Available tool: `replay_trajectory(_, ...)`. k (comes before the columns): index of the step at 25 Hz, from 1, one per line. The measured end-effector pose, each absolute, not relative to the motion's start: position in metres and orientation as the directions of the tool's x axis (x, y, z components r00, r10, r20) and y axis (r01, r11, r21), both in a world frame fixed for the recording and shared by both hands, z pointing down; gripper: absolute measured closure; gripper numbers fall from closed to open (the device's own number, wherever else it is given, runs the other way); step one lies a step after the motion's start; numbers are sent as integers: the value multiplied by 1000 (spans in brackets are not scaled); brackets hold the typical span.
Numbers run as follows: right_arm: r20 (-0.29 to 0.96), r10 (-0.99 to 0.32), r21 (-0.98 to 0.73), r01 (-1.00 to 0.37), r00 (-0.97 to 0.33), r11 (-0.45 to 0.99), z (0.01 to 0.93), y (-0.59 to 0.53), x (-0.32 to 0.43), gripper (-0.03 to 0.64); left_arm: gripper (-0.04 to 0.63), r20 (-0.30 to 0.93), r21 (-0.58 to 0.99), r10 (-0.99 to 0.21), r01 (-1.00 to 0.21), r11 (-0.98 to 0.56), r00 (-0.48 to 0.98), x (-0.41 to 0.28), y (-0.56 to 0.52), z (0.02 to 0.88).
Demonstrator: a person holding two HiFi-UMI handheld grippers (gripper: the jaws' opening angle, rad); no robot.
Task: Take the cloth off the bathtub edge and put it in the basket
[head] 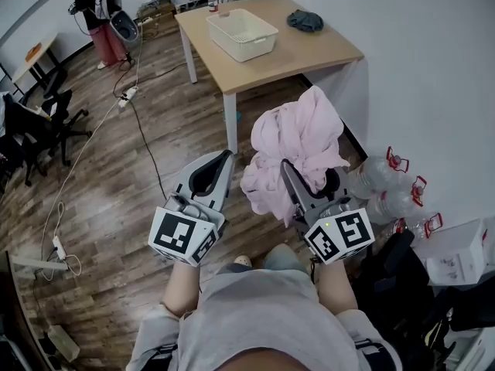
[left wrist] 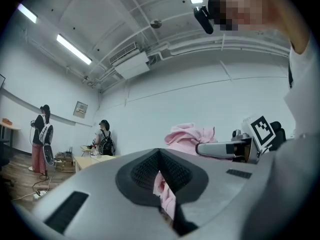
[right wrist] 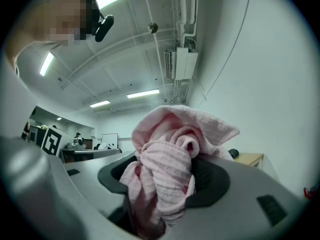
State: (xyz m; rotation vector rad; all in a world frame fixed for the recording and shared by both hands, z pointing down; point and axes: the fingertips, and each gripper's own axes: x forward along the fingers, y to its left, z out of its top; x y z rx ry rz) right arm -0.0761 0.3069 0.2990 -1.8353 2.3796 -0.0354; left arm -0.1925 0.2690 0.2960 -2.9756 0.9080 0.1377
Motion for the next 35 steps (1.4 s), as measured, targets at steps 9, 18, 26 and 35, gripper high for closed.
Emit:
replay_trajectory(9, -70, -962, -117, -956, -263, 269, 311, 258, -39, 333, 598, -67, -23, -599, -601, -799, 798, -164, 225, 304)
replay_trajectory(18, -81, -934, -84, -931, -349, 355, 298, 177, 14, 333, 598, -89, -24, -674, -678, -734, 733, -113, 152, 293)
replay_trajectory(26, -88, -902, -80, -899, -424, 430, 291, 125, 64, 333, 598, -96, -6, -723, -727, -687, 684, -63, 111, 290)
replay_trajectory(35, -95, -876, -85, -873, -472, 480, 293, 90, 110, 333, 598, -102, -21, -758, -763, -646, 645, -15, 79, 288)
